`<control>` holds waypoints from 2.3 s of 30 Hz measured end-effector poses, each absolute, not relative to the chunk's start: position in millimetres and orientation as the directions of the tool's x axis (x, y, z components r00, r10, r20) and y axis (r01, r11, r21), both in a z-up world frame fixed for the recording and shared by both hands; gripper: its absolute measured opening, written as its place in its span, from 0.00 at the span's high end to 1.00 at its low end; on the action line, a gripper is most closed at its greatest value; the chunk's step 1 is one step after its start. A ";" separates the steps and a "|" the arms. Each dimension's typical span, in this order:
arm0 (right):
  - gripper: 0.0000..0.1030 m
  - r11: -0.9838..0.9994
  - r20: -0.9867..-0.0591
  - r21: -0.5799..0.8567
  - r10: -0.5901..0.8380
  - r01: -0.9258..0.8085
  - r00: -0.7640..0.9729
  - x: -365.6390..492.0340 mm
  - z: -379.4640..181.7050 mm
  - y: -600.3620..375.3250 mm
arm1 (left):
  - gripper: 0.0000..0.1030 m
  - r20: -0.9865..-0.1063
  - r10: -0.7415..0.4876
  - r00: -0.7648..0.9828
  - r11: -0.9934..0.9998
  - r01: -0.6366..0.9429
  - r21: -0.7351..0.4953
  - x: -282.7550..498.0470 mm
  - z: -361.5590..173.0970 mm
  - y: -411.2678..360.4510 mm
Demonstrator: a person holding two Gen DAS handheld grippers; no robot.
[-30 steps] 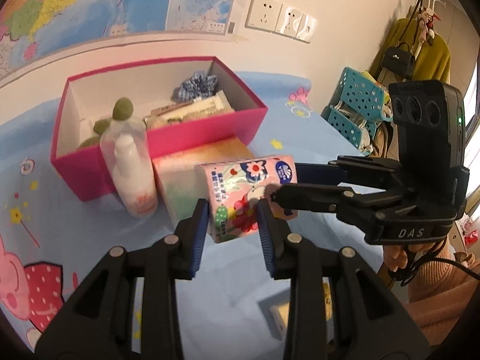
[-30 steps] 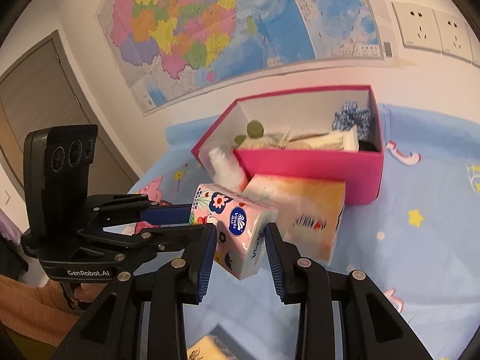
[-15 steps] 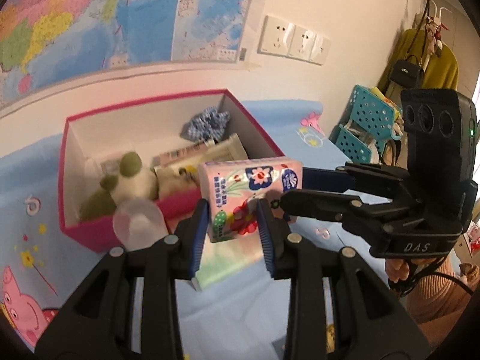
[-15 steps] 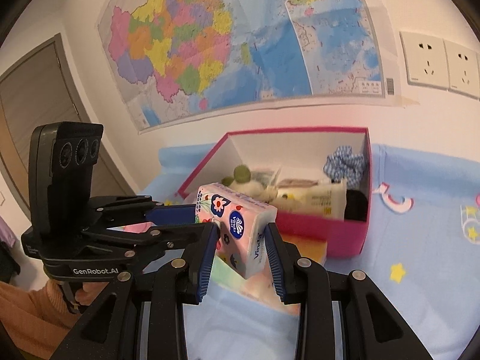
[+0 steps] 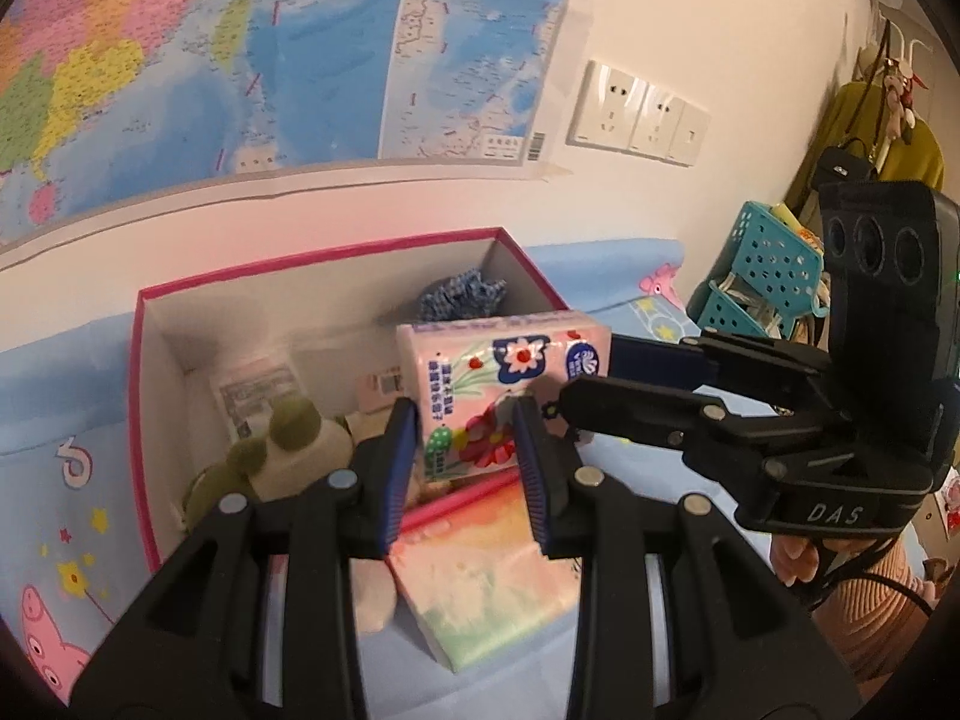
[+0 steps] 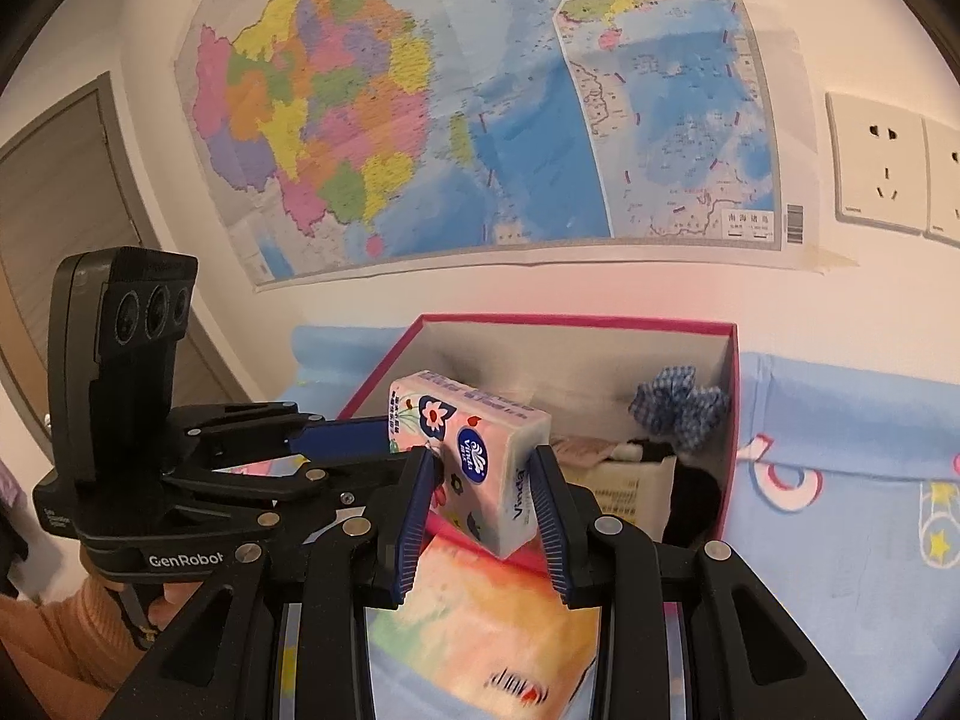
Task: Organize soft objects
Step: 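Carry the floral tissue pack up over the pink box, then lower the floral pack into the box and open both grippers, then move both grippers down to the yellow tissue pack on the sheet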
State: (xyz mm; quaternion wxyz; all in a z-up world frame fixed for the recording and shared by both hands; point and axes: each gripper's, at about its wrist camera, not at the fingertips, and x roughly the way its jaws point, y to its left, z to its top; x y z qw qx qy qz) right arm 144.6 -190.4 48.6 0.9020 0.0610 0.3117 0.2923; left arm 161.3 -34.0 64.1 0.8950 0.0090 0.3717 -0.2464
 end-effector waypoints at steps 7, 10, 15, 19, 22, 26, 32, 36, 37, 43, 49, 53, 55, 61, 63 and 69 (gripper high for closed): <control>0.67 0.831 -0.537 0.291 0.552 -0.474 0.638 165.5 47.5 -189.5 | 0.67 -0.686 -0.425 0.590 0.885 0.431 -0.177 180.7 58.8 -34.3; 0.67 0.834 -0.544 0.292 0.547 -0.468 0.636 172.2 46.0 -189.2 | 0.67 -0.693 -0.419 0.587 0.888 0.423 -0.179 186.2 56.5 -34.2; 0.67 0.842 -0.559 0.285 0.534 -0.458 0.634 182.8 43.3 -186.2 | 0.67 -0.707 -0.406 0.579 0.895 0.410 -0.178 197.1 53.1 -35.3; 0.67 0.848 -0.568 0.285 0.525 -0.447 0.634 191.9 40.4 -184.9 | 0.67 -0.722 -0.396 0.568 0.900 0.395 -0.183 206.5 49.3 -37.6; 0.67 0.853 -0.576 0.290 0.518 -0.435 0.632 198.8 37.1 -184.7 | 0.67 -0.736 -0.387 0.556 0.905 0.382 -0.187 213.1 44.8 -38.7; 0.67 0.858 -0.587 0.295 0.510 -0.421 0.629 206.7 32.0 -185.3 | 0.66 -0.761 -0.377 0.528 0.908 0.372 -0.193 224.8 37.9 -41.3; 0.67 0.874 -0.603 0.306 0.485 -0.377 0.634 215.9 23.2 -187.0 | 0.66 -0.773 -0.372 0.514 0.914 0.348 -0.208 236.3 32.6 -39.5; 0.67 0.880 -0.611 0.306 0.474 -0.364 0.633 215.1 18.1 -189.6 | 0.65 -0.770 -0.361 0.526 0.920 0.338 -0.200 235.7 34.8 -35.3; 0.67 0.881 -0.613 0.303 0.471 -0.362 0.634 214.2 17.8 -190.2 | 0.65 -0.768 -0.362 0.529 0.920 0.336 -0.203 235.4 35.4 -33.3; 0.67 0.878 -0.607 0.310 0.479 -0.366 0.634 202.4 19.1 -197.6 | 0.65 -0.744 -0.367 0.559 0.916 0.355 -0.185 220.6 41.0 -28.9; 0.66 0.867 -0.584 0.324 0.498 -0.378 0.641 180.0 23.2 -207.3 | 0.57 -0.688 -0.395 0.609 0.896 0.420 -0.142 184.7 56.8 -29.7; 0.65 0.853 -0.565 0.328 0.522 -0.406 0.640 159.0 29.4 -210.2 | 0.56 -0.645 -0.429 0.632 0.878 0.460 -0.133 157.6 68.6 -27.3; 0.62 0.843 -0.553 0.327 0.537 -0.427 0.637 144.1 33.3 -212.9 | 0.54 -0.628 -0.433 0.647 0.873 0.475 -0.113 140.5 73.2 -25.4; 0.58 0.798 -0.527 0.311 0.597 -0.516 0.605 96.2 43.1 -215.1 | 0.50 -0.627 -0.459 0.630 0.850 0.515 -0.105 96.7 68.2 -20.1; 0.57 0.776 -0.526 0.325 0.624 -0.541 0.578 80.5 41.8 -218.0 | 0.50 -0.636 -0.468 0.614 0.839 0.534 -0.102 82.9 62.6 -19.6; 0.54 0.747 -0.582 0.364 0.649 -0.557 0.490 40.9 17.9 -218.0 | 0.50 -0.694 -0.466 0.548 0.830 0.543 -0.129 47.1 28.6 -16.6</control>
